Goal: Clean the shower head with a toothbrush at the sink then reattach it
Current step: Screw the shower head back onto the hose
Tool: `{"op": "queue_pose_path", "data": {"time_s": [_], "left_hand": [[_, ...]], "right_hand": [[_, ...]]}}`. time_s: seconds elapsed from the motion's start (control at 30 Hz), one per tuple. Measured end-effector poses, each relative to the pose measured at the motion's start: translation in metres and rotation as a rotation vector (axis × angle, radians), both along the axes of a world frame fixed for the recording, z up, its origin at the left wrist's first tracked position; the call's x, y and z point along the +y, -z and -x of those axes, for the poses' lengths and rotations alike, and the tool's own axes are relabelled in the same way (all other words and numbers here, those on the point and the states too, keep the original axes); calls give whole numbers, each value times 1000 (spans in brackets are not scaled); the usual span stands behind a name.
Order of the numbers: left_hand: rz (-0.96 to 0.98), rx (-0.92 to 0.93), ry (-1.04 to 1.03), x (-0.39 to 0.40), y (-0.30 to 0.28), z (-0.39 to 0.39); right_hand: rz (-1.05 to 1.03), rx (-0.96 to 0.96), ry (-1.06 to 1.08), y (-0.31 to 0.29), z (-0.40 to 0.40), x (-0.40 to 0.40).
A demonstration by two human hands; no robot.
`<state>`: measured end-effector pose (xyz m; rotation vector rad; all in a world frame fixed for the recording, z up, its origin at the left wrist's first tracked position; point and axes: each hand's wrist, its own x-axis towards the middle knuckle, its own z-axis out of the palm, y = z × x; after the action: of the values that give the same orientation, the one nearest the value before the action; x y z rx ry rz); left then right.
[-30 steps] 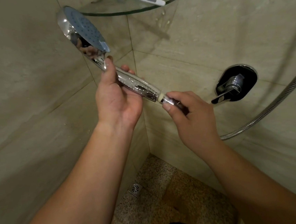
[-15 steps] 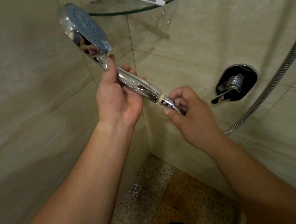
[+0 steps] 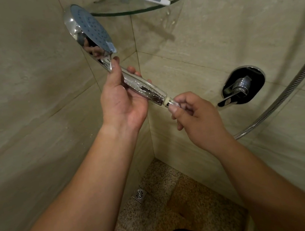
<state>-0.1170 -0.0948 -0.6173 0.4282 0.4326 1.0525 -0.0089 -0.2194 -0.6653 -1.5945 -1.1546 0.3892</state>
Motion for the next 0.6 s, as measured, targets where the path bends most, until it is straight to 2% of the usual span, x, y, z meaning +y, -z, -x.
{"op": "queue_pose_path", "data": {"time_s": [0.23, 0.47, 0.6], "left_hand": [[-6, 7, -18, 1, -2, 1], [-9, 10, -16, -1, -4, 1], [-5, 4, -15, -3, -2, 0]], "right_hand": [[1, 0, 3, 2, 1, 0], [65, -207, 69, -1, 4, 0], [-17, -138, 94, 0, 6, -2]]}}
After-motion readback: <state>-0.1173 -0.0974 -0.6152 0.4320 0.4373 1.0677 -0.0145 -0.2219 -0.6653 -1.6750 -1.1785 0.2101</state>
